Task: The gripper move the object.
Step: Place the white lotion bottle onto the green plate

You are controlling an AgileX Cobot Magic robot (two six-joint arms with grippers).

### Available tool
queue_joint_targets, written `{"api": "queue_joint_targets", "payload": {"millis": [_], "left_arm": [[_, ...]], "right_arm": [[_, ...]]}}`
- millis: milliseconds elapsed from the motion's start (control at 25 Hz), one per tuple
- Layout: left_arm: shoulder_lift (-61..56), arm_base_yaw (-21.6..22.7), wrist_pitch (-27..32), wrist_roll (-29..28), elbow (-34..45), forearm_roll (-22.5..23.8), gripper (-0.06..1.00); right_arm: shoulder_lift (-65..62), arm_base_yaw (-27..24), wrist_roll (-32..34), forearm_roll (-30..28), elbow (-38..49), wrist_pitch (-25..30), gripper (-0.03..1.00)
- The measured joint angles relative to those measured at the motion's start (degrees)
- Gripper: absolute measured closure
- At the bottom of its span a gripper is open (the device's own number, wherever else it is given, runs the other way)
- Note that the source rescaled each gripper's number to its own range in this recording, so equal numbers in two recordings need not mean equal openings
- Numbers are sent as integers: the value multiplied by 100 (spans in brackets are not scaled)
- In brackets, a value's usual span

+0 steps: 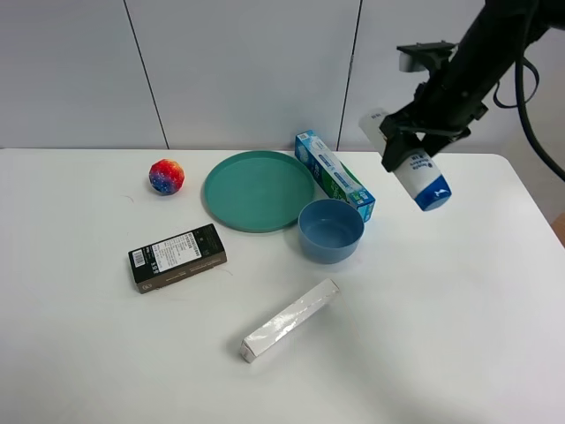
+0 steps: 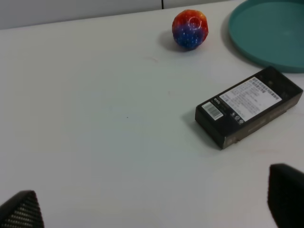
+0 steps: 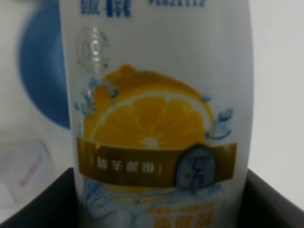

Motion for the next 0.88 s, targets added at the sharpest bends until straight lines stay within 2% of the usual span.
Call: {"api": "queue_joint_targets", "payload": {"millis": [200, 520, 680, 880], "left_arm": [[0, 0, 0, 0, 0, 0, -6], [0, 0, 0, 0, 0, 0, -6], [0, 0, 0, 0, 0, 0, -6], [0, 0, 0, 0, 0, 0, -6]], "right_arm": [[326, 609, 399, 41, -914, 166, 96], [1703, 1358, 508, 192, -2581, 179, 96], [2389, 1535, 557, 319, -3321, 144, 96], [3101, 1567, 565, 293, -3617, -145, 96]]}}
